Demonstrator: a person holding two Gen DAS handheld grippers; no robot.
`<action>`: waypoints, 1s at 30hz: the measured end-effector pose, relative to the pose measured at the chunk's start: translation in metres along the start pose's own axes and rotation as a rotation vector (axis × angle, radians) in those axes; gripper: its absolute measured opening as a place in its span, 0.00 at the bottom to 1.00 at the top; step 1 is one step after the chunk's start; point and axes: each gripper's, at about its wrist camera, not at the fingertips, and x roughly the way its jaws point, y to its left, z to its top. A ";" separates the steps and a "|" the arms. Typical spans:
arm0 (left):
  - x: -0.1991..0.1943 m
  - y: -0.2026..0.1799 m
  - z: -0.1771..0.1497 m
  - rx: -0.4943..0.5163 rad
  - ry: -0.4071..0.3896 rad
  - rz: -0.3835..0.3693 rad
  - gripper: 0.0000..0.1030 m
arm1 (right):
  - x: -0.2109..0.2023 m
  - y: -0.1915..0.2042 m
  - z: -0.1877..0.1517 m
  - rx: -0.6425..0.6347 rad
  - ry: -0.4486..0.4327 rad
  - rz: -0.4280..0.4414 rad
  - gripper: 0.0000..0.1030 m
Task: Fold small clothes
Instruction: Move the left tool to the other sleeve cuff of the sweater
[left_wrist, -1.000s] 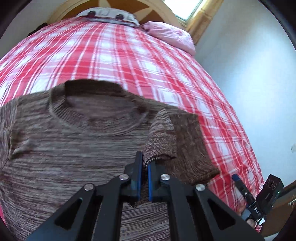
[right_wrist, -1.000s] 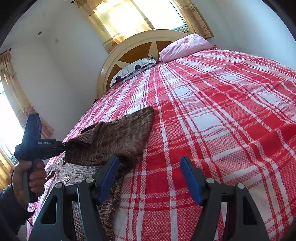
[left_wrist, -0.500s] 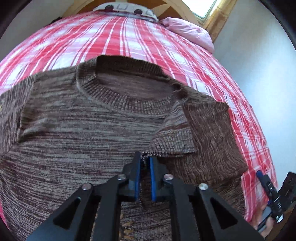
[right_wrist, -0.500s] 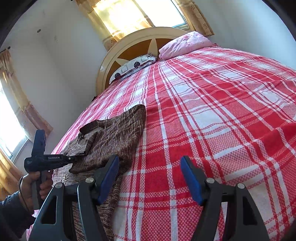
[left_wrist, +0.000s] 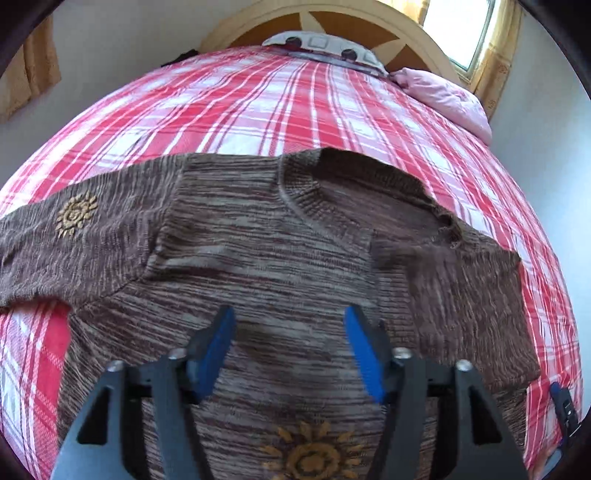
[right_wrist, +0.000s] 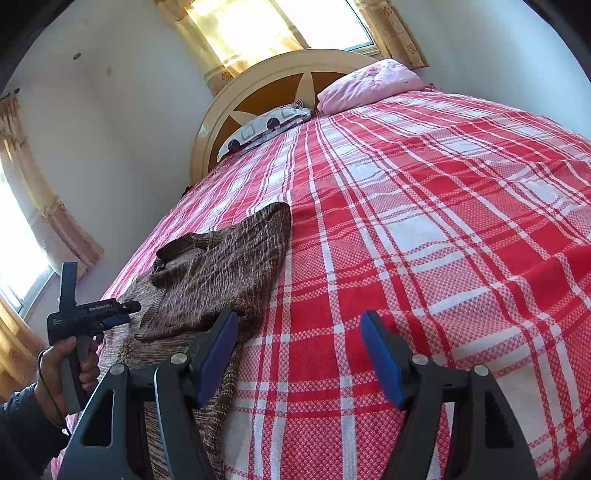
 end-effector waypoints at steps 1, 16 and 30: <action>-0.001 -0.006 -0.003 0.018 -0.005 -0.005 0.68 | 0.000 0.000 0.000 0.000 0.000 0.000 0.67; -0.002 -0.050 -0.029 0.429 -0.101 0.261 0.81 | 0.005 -0.002 0.000 0.016 0.028 0.014 0.67; -0.039 0.054 -0.022 0.209 -0.097 0.226 0.86 | 0.000 -0.007 0.000 0.035 0.008 0.003 0.67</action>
